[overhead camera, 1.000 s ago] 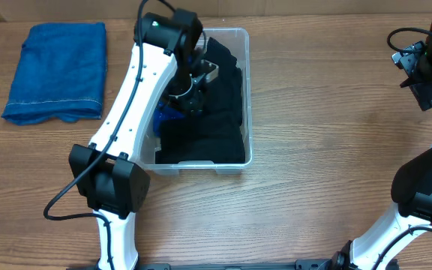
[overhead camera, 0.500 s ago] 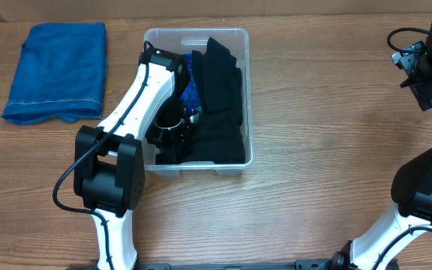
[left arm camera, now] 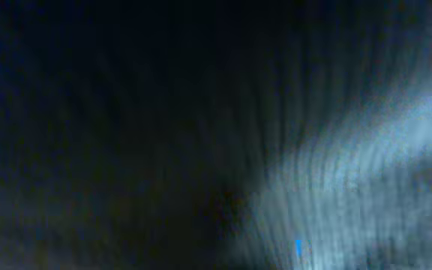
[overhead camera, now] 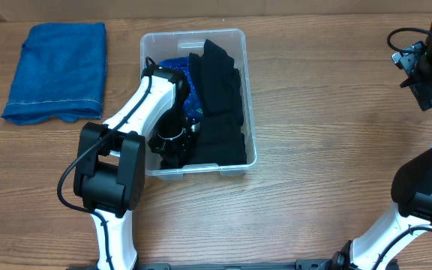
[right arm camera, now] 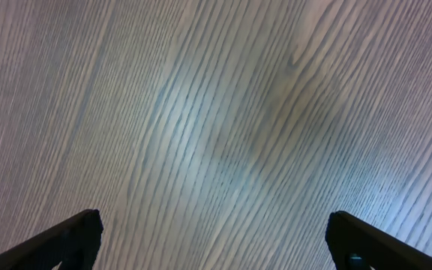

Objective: Pack container
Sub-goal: 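Press and spread the black cloth inside the container with the left gripper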

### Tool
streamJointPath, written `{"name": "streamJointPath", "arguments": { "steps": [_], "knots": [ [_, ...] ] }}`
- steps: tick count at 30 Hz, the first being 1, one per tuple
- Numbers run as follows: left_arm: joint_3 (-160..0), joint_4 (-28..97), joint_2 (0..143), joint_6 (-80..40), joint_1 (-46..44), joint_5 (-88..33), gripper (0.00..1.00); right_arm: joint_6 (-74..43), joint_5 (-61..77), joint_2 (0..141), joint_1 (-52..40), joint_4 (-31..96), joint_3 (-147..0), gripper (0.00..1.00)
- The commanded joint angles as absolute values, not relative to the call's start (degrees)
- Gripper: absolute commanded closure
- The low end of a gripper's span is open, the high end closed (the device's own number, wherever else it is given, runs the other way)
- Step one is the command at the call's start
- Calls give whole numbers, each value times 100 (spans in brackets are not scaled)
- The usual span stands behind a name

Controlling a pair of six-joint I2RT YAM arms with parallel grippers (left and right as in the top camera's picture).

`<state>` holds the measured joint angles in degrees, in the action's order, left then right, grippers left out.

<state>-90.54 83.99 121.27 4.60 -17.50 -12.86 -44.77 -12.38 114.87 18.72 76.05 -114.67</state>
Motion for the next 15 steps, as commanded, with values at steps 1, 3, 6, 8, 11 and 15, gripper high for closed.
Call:
{"name": "streamJointPath", "arguments": {
  "steps": [1, 3, 6, 8, 11, 15],
  "knots": [
    [-9059, 7896, 12070, 473, -1754, -1291, 96, -4501, -1282, 11489, 1876, 7588, -11472, 0],
    [-9233, 7909, 12070, 473, -1754, -1197, 96, -4501, -1282, 11489, 1876, 7588, -11472, 0],
    [-9758, 8058, 12068, 469, -1756, -1210, 96, -4501, -1282, 11489, 1876, 7588, -11472, 0],
    [-10228, 8189, 12060, 471, -1785, -1210, 96, -4501, -1282, 11489, 1876, 7588, -11472, 0],
    [-10921, 8438, 12051, 467, -1828, -1210, 96, -4501, -1282, 11489, 1876, 7588, -11472, 0],
    [-11688, 8735, 12051, 467, -1848, -1332, 96, -4501, -1282, 11489, 1876, 7588, -11472, 0]
  ]
}}
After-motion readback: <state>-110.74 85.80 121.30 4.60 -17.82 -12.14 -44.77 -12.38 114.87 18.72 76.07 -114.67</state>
